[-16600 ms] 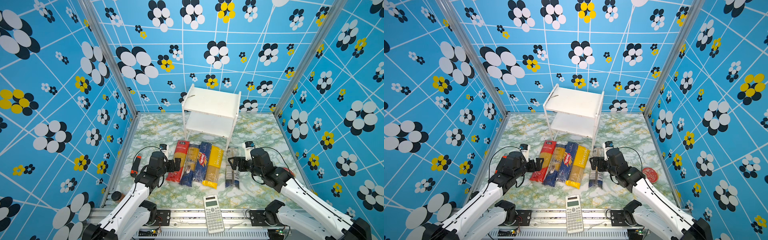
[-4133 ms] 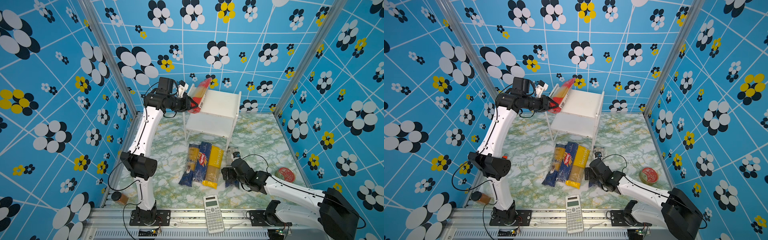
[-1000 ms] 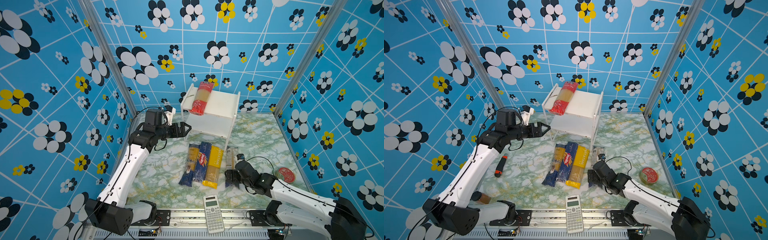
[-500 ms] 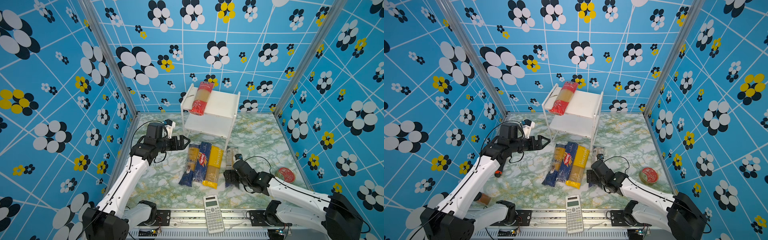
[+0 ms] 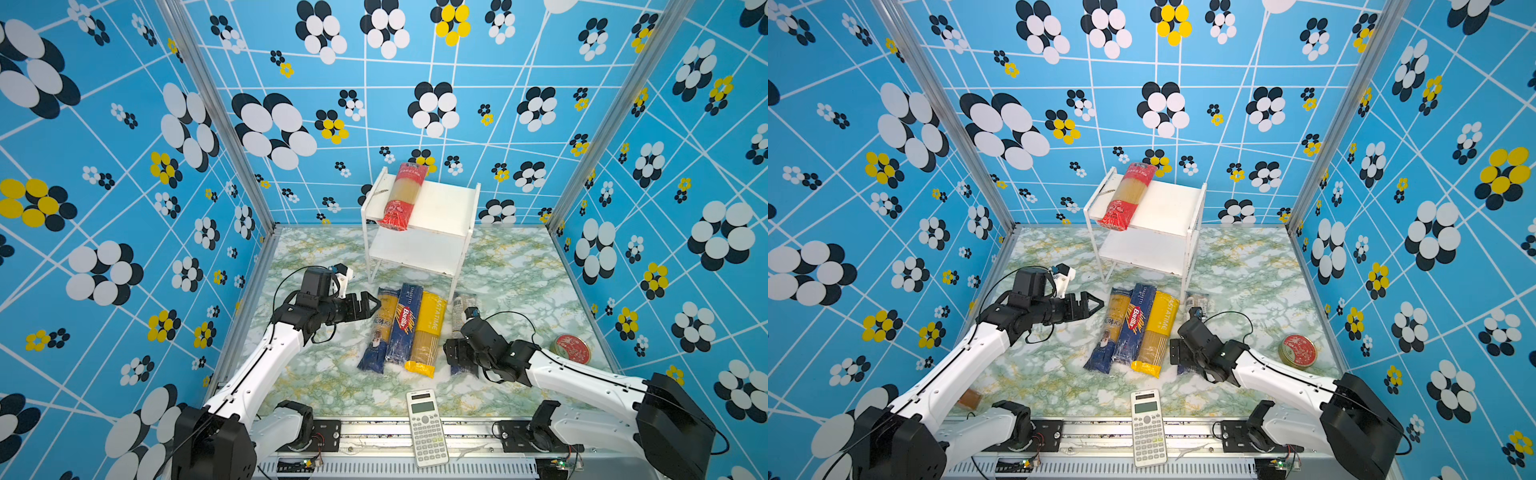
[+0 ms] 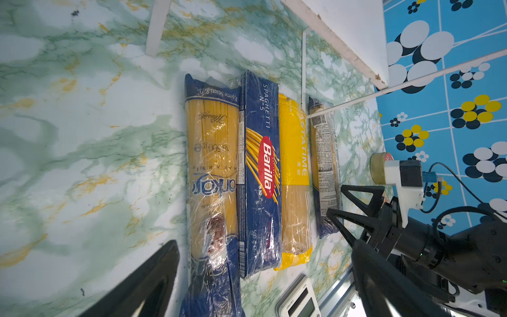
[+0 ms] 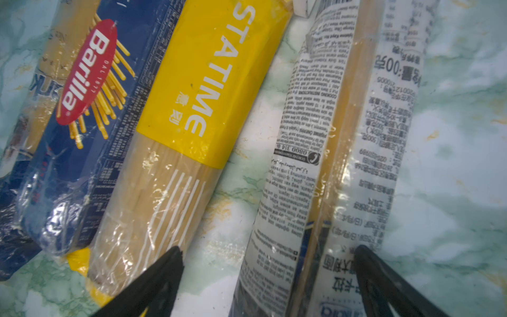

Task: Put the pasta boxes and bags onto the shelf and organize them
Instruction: 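Withdraw the left gripper from the shelf toward the pasta row, then lower the left gripper over the blue-and-yellow spaghetti bag's near end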

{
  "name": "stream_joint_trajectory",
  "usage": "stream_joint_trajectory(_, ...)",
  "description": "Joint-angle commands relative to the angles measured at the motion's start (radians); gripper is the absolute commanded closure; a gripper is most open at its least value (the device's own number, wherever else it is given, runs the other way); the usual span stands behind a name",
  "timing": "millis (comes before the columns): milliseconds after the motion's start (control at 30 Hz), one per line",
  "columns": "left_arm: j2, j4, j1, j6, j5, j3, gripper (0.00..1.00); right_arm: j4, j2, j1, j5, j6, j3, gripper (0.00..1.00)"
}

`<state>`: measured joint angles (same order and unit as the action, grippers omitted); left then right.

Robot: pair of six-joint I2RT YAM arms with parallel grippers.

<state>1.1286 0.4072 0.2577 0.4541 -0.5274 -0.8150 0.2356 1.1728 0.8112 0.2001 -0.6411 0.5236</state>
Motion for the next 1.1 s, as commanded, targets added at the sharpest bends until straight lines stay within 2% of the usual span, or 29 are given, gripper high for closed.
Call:
stream_joint_trajectory(0, 0.0, -0.045, 0.02, 0.019, -0.001, 0.054, 0.01, -0.022, 0.029, 0.007, -0.016, -0.013, 0.043, 0.01)
stream_joint_trajectory(333, 0.063, 0.002, 0.121, 0.016, 0.184, 0.105, 0.01, -0.028, 0.104, 0.007, -0.034, -0.006, 0.094, 0.01)
stream_joint_trajectory(633, 0.093, -0.006, 0.17, 0.041, 0.226, 0.161, 0.01, -0.054, 0.134, 0.009, -0.037, -0.011, 0.101, 0.01)
stream_joint_trajectory(900, 0.088, -0.008, 0.233, 0.093, 0.349, 0.212, 0.01, -0.079, 0.158, 0.011, -0.039, -0.014, 0.107, 0.01)
stream_joint_trajectory(1067, 0.1, -0.002, 0.258, 0.106, 0.377, 0.228, 0.01, -0.101, 0.183, 0.012, -0.051, -0.014, 0.11, 0.01)
